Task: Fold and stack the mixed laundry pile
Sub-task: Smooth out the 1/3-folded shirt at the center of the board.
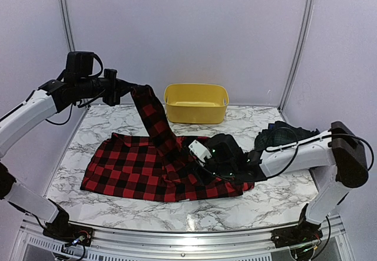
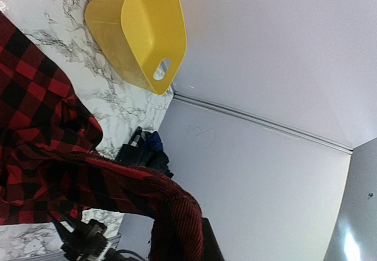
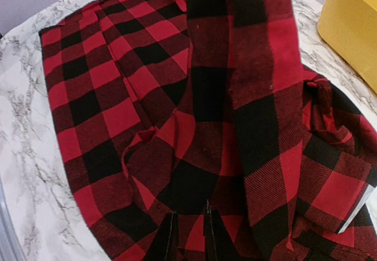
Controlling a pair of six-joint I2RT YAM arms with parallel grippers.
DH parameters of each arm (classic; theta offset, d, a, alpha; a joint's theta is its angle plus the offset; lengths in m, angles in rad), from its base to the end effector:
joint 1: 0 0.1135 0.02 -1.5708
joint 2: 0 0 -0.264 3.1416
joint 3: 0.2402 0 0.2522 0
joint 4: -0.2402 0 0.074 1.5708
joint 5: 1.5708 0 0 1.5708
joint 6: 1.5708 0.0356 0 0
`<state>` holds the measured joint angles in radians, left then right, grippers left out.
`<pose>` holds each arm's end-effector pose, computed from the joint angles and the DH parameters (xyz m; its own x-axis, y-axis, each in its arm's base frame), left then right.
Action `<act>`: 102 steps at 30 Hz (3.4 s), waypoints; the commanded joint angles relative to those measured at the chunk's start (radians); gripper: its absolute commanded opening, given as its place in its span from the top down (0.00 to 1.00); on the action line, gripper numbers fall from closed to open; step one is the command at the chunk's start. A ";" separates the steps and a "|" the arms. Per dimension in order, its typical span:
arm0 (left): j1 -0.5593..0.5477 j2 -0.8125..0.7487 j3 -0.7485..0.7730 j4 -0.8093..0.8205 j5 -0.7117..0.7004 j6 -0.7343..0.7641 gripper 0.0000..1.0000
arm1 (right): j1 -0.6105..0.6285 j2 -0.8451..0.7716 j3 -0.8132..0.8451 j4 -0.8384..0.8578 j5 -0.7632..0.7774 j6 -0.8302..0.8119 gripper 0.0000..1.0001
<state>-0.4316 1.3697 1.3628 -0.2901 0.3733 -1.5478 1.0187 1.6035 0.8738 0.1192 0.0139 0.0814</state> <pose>0.2808 -0.1436 0.3991 -0.7122 -0.6969 0.0847 -0.2495 0.1385 -0.9584 0.1793 0.2901 0.1959 -0.3684 -0.4431 -0.8173 -0.8181 0.5721 0.0587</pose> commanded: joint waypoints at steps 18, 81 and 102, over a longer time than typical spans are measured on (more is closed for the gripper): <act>-0.002 0.074 0.015 0.260 -0.011 -0.237 1.00 | 0.005 0.209 0.149 0.155 0.594 -0.157 0.83; 0.581 0.210 -0.368 -0.631 0.160 1.181 1.00 | -0.142 -0.166 -0.265 -0.271 -0.022 0.323 0.86; 0.442 0.075 -0.227 -0.603 -0.170 1.222 0.21 | -0.140 -0.294 0.020 -0.472 -0.147 0.179 0.54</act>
<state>0.0921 1.4307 1.1137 -0.8932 0.2443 -0.3492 0.8822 1.2327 0.8055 -0.2722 -0.1123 0.2878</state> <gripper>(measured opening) 0.792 0.455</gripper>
